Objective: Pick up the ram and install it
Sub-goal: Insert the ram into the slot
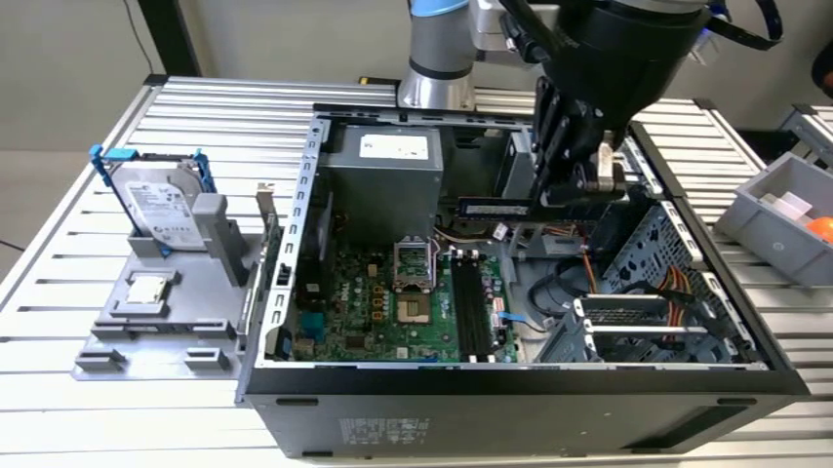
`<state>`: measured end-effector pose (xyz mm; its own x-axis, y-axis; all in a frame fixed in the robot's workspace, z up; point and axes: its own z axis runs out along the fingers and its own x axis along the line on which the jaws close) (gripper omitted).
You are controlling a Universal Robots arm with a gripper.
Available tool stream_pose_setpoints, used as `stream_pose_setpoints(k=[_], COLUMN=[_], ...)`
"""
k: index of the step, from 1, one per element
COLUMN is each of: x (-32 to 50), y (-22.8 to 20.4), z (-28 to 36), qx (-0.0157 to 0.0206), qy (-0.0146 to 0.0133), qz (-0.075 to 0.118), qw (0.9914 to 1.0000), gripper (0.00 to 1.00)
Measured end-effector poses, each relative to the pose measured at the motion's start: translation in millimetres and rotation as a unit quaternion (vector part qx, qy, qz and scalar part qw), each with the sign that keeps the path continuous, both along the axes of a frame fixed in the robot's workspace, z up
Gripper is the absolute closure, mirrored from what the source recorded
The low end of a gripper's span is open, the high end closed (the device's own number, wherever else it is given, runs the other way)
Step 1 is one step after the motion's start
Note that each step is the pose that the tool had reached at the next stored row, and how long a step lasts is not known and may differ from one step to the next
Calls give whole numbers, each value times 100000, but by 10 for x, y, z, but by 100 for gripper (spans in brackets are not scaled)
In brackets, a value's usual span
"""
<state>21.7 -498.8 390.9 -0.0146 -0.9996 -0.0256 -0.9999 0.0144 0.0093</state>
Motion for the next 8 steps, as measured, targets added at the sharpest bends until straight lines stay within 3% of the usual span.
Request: stream_pose_setpoints(k=[3, 8], x=[0, 0], y=[44, 74], z=[-4, -8], qx=[4, 1], qy=[2, 2], qz=[-188, -1463], qw=[100000, 99989], gripper=[100, 100])
